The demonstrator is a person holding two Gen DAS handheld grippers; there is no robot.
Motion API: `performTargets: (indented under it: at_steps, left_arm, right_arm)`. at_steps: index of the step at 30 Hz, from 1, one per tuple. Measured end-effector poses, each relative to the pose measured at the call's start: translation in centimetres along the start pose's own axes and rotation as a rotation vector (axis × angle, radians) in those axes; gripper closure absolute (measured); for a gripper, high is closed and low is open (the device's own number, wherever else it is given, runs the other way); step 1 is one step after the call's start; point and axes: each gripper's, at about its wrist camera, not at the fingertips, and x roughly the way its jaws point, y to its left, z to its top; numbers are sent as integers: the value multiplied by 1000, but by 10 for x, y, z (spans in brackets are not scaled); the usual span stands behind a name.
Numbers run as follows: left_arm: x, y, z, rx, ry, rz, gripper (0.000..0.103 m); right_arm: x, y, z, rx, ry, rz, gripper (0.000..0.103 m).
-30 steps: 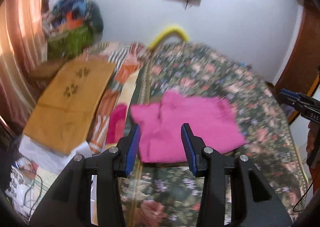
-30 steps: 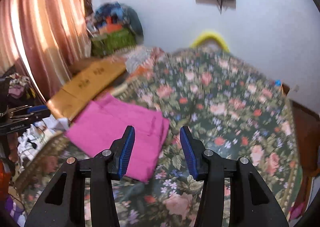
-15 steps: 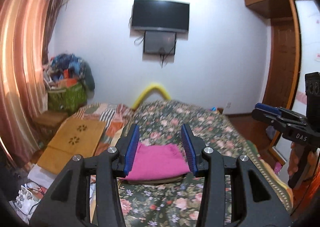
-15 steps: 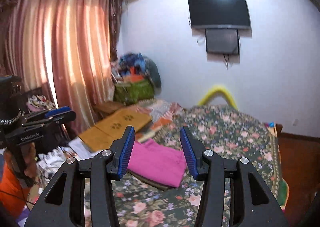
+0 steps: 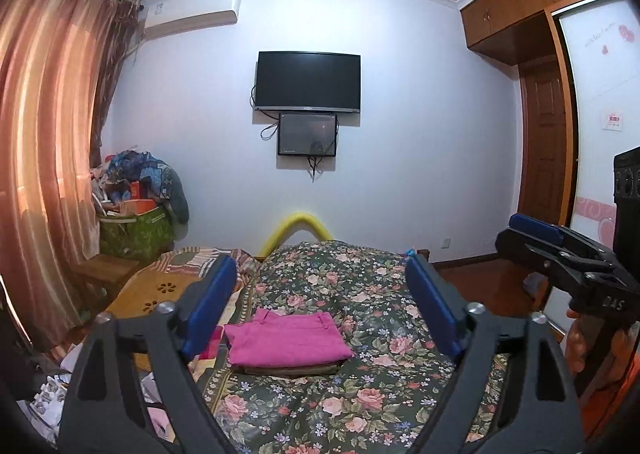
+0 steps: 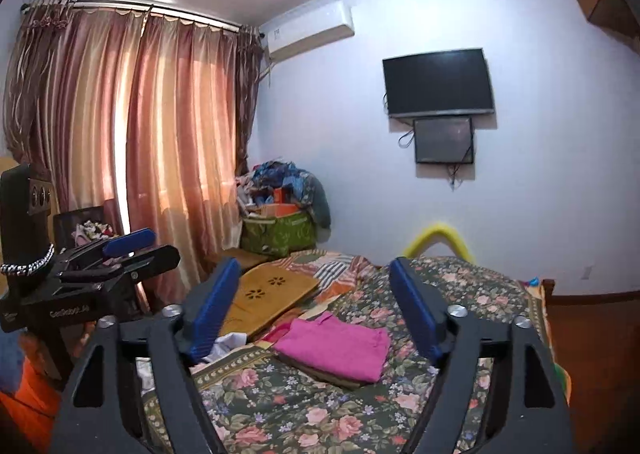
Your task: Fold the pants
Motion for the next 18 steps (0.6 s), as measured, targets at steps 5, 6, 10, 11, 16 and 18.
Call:
performTargets:
  at_steps: [5, 6, 10, 11, 16, 18]
  left_arm:
    - [-8, -1, -6, -13, -21, 24, 4]
    - [-10, -2, -7, -6, -25, 29, 3]
    - [-12, -1, -11, -4, -33, 30, 0]
    - [-13, -2, -13, -6, -32, 29, 0]
    - [-12, 0, -16, -16, -20, 27, 0]
    - [-12, -2, -18, -20, -16, 26, 0]
  right_arm:
    - [-8, 7, -1, 7, -27, -28, 8]
    - [-10, 7, -2, 10, -29, -35, 6]
    - [-10, 10, -6, 5, -22, -49, 1]
    - [-8, 10, -7, 4, -21, -58, 1]
    - [-12, 14, -10, 12, -15, -73, 1]
    - [-17, 15, -14, 11, -12, -76, 1]
